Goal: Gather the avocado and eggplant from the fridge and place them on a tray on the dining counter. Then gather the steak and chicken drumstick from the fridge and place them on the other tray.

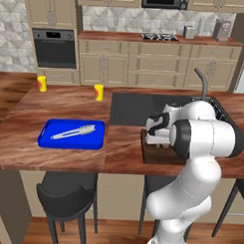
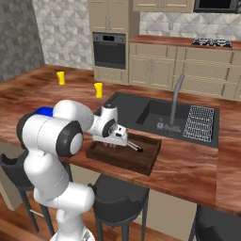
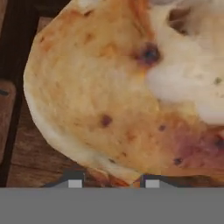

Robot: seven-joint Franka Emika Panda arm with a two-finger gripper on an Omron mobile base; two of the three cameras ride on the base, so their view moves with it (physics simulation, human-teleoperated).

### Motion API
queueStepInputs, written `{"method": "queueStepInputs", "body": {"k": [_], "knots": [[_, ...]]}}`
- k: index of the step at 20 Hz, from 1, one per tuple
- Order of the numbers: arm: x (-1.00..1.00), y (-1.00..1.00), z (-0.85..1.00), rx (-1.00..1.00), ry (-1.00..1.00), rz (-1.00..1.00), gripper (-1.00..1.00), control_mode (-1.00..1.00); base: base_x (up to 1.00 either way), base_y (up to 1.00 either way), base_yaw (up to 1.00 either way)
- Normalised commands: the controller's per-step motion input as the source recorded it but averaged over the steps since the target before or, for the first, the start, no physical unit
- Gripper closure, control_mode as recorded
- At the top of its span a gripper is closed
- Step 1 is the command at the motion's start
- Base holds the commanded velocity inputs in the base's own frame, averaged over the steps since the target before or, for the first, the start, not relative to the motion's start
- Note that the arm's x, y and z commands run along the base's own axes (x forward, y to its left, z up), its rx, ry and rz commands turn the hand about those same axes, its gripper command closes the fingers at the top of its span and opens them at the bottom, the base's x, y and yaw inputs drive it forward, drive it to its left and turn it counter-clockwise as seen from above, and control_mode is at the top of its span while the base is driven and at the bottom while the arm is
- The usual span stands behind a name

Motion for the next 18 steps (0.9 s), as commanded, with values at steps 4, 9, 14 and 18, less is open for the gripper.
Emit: {"method": "queueStepInputs", "body": {"k": [4, 9, 14, 18], "knots": [[-0.18, 0.17, 0.00, 0.00, 0.00, -0.01, -1.00, -1.00, 0.00, 0.00, 0.00], [-0.28, 0.12, 0.14, 0.00, 0.01, -0.02, -1.00, -1.00, 0.00, 0.00, 0.00], [-0.43, 0.05, 0.24, 0.00, 0.01, -0.02, -1.00, -1.00, 0.00, 0.00, 0.00], [-0.45, 0.03, 0.40, 0.00, 0.00, -0.02, -1.00, -1.00, 0.00, 0.00, 0.00]]}}
